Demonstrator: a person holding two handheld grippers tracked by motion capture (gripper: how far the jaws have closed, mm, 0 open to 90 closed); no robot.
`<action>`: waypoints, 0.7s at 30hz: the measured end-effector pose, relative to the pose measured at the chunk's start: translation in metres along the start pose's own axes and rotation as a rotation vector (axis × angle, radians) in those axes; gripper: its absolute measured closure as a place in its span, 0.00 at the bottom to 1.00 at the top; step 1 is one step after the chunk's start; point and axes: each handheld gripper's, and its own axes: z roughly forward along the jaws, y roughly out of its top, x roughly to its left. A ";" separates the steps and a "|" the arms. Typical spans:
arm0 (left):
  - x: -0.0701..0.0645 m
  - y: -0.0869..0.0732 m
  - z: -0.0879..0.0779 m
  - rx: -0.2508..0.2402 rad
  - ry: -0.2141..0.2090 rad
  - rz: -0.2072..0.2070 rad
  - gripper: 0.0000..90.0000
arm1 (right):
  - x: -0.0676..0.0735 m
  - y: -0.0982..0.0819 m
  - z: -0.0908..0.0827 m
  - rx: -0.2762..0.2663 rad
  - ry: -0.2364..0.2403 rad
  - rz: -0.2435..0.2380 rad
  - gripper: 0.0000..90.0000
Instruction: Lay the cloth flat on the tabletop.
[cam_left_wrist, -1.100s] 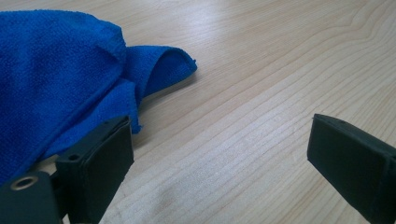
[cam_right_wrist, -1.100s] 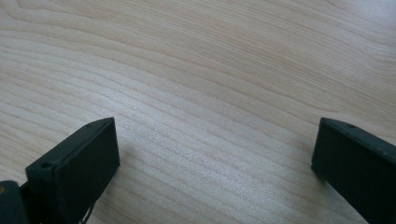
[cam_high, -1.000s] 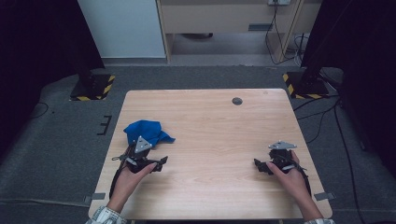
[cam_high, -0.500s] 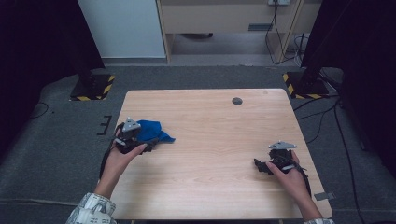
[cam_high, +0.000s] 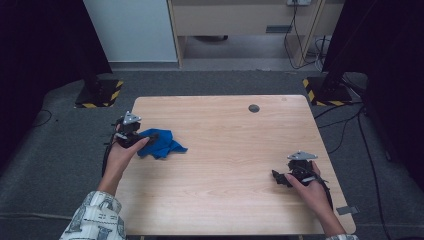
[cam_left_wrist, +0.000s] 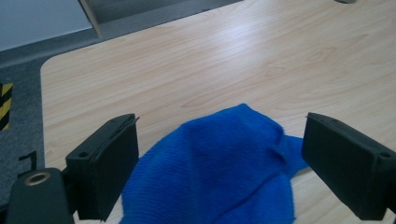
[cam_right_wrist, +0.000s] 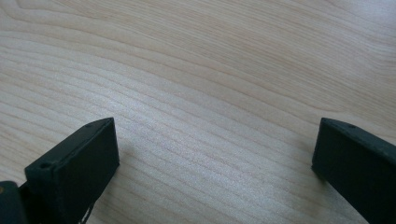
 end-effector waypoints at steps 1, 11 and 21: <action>0.002 -0.002 0.001 0.007 0.004 -0.001 0.12 | 0.000 0.000 0.000 0.000 0.000 0.000 0.01; 0.019 -0.028 0.016 0.042 0.022 -0.036 0.10 | 0.000 0.000 0.000 0.001 0.000 0.001 0.01; 0.023 -0.044 0.029 0.076 0.027 -0.065 0.09 | 0.000 0.000 0.000 0.001 0.001 0.001 0.01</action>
